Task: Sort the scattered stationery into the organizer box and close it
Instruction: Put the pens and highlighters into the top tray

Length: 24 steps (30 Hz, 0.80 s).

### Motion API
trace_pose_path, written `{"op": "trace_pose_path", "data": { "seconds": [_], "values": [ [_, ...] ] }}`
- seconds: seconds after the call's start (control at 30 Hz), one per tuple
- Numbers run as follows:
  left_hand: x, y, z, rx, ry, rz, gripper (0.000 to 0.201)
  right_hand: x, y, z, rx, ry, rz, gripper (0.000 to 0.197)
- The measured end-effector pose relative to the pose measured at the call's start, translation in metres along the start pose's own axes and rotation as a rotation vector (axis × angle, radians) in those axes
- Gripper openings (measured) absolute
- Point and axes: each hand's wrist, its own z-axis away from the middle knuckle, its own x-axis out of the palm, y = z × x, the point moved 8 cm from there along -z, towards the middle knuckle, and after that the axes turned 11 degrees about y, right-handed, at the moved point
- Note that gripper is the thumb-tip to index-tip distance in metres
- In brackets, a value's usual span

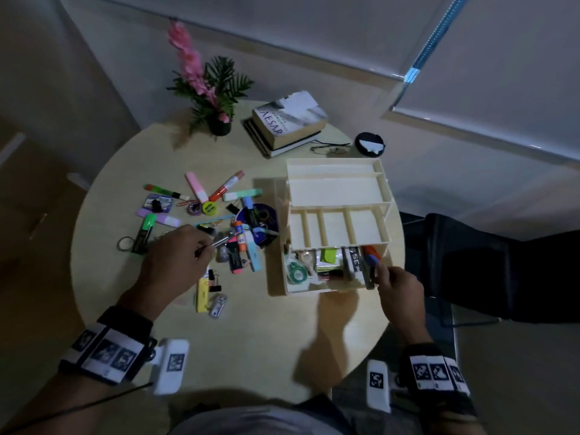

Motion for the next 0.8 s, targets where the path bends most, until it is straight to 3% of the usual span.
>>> {"op": "trace_pose_path", "data": {
  "seconds": [0.3, 0.8],
  "values": [
    [0.028, 0.103, 0.002, 0.108, 0.0, 0.098, 0.006, 0.022, 0.022, -0.041, 0.0, 0.036, 0.13, 0.056],
    [0.049, 0.116, 0.024, 0.055, -0.044, 0.108, 0.005, 0.039, 0.024, -0.043, 0.031, 0.089, 0.14, 0.047]
  ]
}}
